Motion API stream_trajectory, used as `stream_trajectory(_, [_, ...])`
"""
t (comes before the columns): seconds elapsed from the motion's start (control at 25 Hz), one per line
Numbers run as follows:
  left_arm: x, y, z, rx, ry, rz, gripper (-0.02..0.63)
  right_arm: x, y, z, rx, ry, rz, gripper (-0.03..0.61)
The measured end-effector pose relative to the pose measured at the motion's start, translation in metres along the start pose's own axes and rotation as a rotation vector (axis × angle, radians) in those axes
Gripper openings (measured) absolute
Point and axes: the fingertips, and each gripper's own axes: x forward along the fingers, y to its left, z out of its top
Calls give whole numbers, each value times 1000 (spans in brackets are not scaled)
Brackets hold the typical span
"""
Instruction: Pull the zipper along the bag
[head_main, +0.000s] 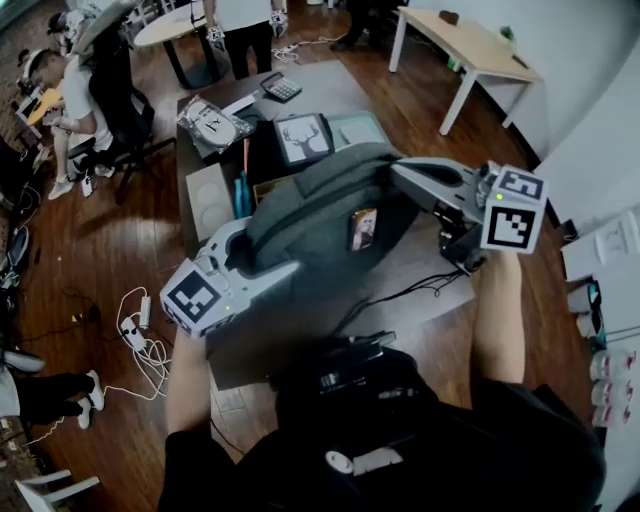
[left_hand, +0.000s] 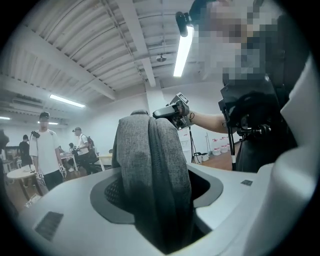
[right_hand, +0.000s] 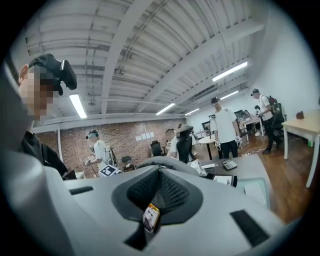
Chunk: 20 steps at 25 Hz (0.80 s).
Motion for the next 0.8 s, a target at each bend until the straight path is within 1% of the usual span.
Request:
stream_trajectory(0.08, [-4,1,-4,-25,7,2,279,-6,-8,-2,19,-29,-4,11])
stream_trajectory(0.2, [-5,3,-7,-43,13,10,278,-12,-19,-2,15,-46,-15,12])
stream_trajectory(0.36, [-8,8,-10,-70,17,19,279,-16,-28,-10,48,-62,2,17])
stream_trajectory(0.48, [-8,16,-14,-89,6,36,282,-13,-31,-9,6,-76,4,18])
stream_trajectory(0.56, [-6,18,-15,-108,-3,55,284,-11,-30,-8,2,-101,5,18])
stream_trajectory(0.68, [-9,21,-14,-135,-8,104,287,-9,-26,-4,-77,-152,-31,26])
stream_trajectory(0.72, [-9,24,-14,-142,-13,120,287,-7,-26,-3,-123,-164,-61,31])
stream_trajectory(0.8, [-11,29,-16,-146,-21,138,288,-7,-25,8,-241,-194,-146,40])
